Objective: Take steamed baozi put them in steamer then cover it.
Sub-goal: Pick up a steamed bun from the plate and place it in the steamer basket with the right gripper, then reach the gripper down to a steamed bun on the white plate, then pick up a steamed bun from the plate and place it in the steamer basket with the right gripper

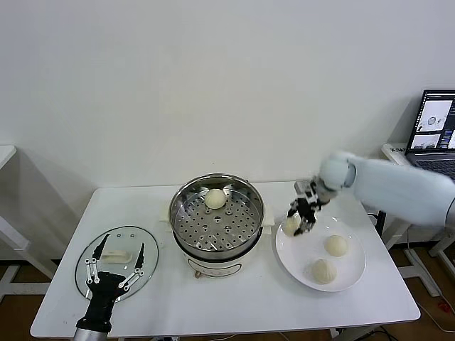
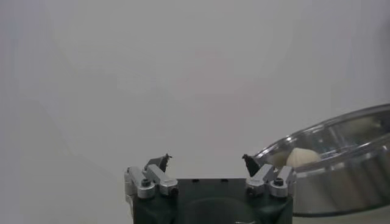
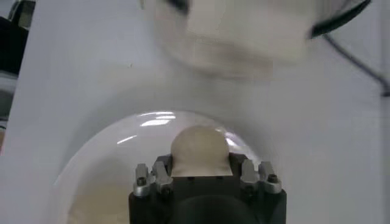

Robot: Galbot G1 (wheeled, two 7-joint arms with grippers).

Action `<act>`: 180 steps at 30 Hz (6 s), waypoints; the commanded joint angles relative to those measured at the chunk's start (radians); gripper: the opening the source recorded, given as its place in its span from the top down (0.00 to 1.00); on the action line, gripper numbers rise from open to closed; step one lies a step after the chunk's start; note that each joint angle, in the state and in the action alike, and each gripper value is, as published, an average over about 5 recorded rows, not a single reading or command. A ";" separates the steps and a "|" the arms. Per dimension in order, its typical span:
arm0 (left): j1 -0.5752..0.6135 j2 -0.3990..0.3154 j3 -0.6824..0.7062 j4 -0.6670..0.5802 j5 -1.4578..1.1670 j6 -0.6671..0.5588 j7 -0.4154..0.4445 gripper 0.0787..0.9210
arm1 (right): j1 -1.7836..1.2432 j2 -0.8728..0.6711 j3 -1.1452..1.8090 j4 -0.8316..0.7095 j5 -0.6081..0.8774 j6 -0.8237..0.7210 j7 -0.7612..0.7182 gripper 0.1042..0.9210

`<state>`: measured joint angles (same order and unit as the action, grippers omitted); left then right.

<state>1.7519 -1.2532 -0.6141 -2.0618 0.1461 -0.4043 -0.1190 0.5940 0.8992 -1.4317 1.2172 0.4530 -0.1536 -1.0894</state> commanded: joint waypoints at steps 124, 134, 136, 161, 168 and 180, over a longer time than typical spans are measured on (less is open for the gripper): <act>0.000 -0.028 0.012 0.009 0.045 -0.009 -0.015 0.12 | -0.408 -0.270 0.193 0.150 -0.352 0.021 -0.006 0.28; -0.016 -0.011 0.025 0.011 0.040 -0.010 -0.017 0.12 | -0.200 -0.260 0.215 0.230 -0.352 0.076 -0.071 0.32; -0.020 -0.006 0.030 0.011 0.038 -0.010 -0.018 0.12 | -0.109 -0.232 0.205 0.232 -0.329 0.114 -0.092 0.32; -0.021 0.009 0.039 0.006 0.033 -0.015 -0.024 0.12 | 0.095 0.365 0.113 0.253 -0.514 0.748 -0.045 0.30; -0.019 0.008 0.032 0.002 0.031 -0.014 -0.027 0.12 | -0.031 0.388 0.135 0.225 -0.667 0.866 -0.029 0.30; -0.014 0.004 0.023 -0.001 0.027 -0.018 -0.026 0.12 | -0.106 0.398 0.158 0.194 -0.753 0.896 -0.043 0.30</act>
<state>1.7373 -1.2478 -0.5908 -2.0619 0.1742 -0.4225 -0.1444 0.5487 1.2622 -1.2819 1.4218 -0.2044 0.6702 -1.1350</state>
